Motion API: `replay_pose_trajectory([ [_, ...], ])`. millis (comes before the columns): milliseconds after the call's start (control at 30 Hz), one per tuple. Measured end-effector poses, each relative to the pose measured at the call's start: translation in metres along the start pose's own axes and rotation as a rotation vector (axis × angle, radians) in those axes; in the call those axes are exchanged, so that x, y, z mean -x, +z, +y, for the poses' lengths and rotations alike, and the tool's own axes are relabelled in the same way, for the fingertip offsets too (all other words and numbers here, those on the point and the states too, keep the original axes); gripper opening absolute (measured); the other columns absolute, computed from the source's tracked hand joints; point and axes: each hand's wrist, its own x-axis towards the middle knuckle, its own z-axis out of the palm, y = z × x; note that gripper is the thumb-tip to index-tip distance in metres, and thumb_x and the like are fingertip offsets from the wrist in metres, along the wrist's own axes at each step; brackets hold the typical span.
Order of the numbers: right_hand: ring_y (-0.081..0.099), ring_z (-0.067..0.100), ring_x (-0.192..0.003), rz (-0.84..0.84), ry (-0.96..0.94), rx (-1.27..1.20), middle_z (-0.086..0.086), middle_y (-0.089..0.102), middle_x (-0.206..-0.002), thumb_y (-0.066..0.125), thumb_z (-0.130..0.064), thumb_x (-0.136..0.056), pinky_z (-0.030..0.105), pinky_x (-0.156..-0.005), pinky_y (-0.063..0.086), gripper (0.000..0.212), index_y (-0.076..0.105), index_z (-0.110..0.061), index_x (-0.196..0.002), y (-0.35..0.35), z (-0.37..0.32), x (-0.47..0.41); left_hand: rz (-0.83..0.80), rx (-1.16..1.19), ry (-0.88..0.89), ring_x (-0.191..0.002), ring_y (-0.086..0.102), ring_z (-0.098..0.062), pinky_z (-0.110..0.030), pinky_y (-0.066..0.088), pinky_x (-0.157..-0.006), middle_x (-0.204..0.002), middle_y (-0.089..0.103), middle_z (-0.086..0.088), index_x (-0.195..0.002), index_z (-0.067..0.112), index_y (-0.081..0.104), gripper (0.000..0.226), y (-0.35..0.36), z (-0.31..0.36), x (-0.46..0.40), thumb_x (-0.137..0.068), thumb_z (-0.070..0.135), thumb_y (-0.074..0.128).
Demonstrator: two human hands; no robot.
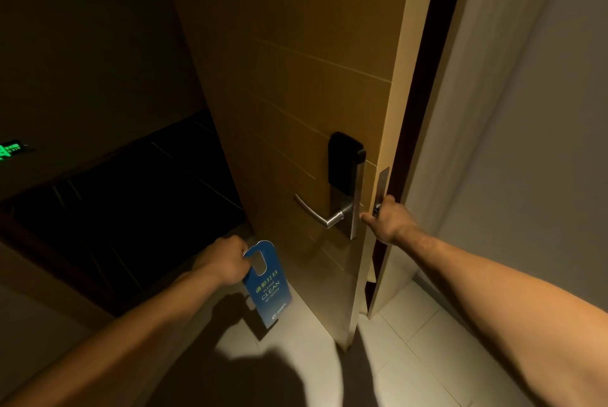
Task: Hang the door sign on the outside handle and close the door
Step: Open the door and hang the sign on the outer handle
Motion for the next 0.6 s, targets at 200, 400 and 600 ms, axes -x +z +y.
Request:
replay_pose_trajectory([
  [200, 0.059, 0.031, -0.119, -0.008, -0.003, -0.060, 0.014, 0.060, -0.130, 0.062, -0.035, -0.096, 0.036, -0.091, 0.050, 0.055, 0.041, -0.007, -0.137, -0.003, 0.005, -0.003, -0.005, -0.034, -0.008, -0.065, 0.064, -0.016, -0.031, 0.051, -0.059, -0.071, 0.064, -0.002, -0.071, 0.021, 0.064, 0.019, 0.005, 0.000, -0.009, -0.090, 0.019, 0.062],
  [400, 0.058, 0.031, -0.121, -0.027, 0.009, -0.063, 0.015, 0.059, -0.132, 0.061, -0.036, -0.096, 0.040, -0.096, 0.051, 0.056, 0.038, -0.008, -0.139, -0.004, 0.009, -0.008, -0.002, -0.048, -0.007, -0.070, 0.065, -0.015, -0.032, 0.057, -0.066, -0.077, 0.065, -0.002, -0.080, 0.020, 0.064, 0.014, 0.008, 0.002, -0.011, -0.093, 0.021, 0.060],
  [600, 0.057, 0.032, -0.122, -0.034, 0.022, -0.064, 0.015, 0.058, -0.135, 0.063, -0.037, -0.095, 0.041, -0.095, 0.051, 0.062, 0.035, -0.009, -0.142, -0.005, 0.014, -0.013, -0.005, -0.045, 0.015, -0.067, 0.059, -0.010, -0.020, 0.039, -0.055, -0.074, 0.059, 0.004, -0.080, 0.024, 0.060, 0.014, 0.012, 0.001, -0.012, -0.094, 0.023, 0.060],
])
